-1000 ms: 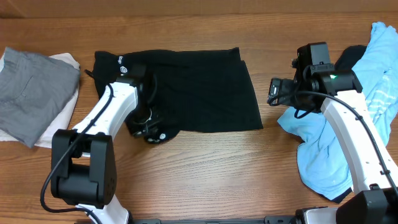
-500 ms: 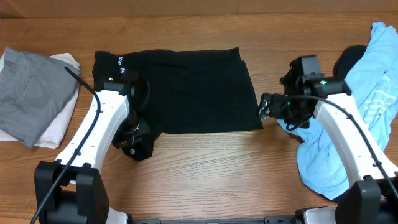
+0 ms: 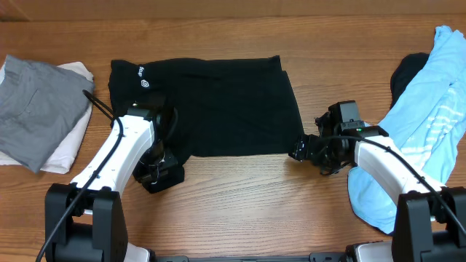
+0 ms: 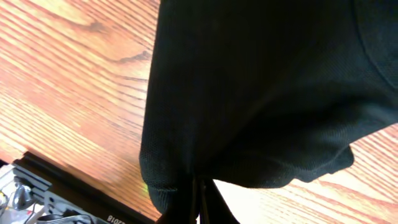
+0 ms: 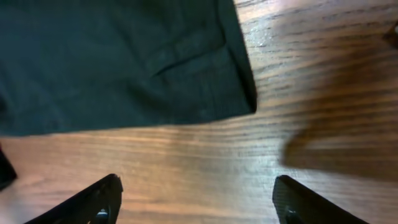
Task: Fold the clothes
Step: 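Grasp the lower-right hem of the black shirt with the right gripper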
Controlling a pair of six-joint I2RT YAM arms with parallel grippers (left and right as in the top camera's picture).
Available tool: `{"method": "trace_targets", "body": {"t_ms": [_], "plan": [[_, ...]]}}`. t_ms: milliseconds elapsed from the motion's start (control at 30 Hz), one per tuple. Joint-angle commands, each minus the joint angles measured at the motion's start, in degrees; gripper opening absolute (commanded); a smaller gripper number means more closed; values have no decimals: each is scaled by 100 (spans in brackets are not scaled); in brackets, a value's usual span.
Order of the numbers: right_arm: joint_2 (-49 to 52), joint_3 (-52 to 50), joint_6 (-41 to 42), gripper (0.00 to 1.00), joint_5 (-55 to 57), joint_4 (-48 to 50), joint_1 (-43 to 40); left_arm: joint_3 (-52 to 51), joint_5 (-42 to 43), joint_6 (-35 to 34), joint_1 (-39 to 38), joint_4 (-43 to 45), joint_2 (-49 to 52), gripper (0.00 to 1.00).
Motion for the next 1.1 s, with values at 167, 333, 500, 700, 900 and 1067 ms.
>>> {"method": "trace_targets", "body": {"t_ms": [167, 333, 500, 700, 900, 1067], "plan": [[708, -83, 1119, 73, -109, 874, 35, -24, 155, -83, 33, 103, -50, 4], [822, -68, 1244, 72, -103, 1213, 33, -24, 155, -83, 33, 153, -50, 4], [822, -39, 1421, 61, 413, 1467, 33, -24, 286, -81, 22, 238, -50, 4], [822, -39, 1434, 47, 1193, 1333, 33, -24, 302, -35, 24, 278, -50, 5], [824, -39, 1434, 40, 1340, 1473, 33, -24, 302, -35, 24, 275, -50, 5], [824, -39, 1432, 38, 1366, 1633, 33, -24, 299, -35, 24, 278, -50, 6]]}}
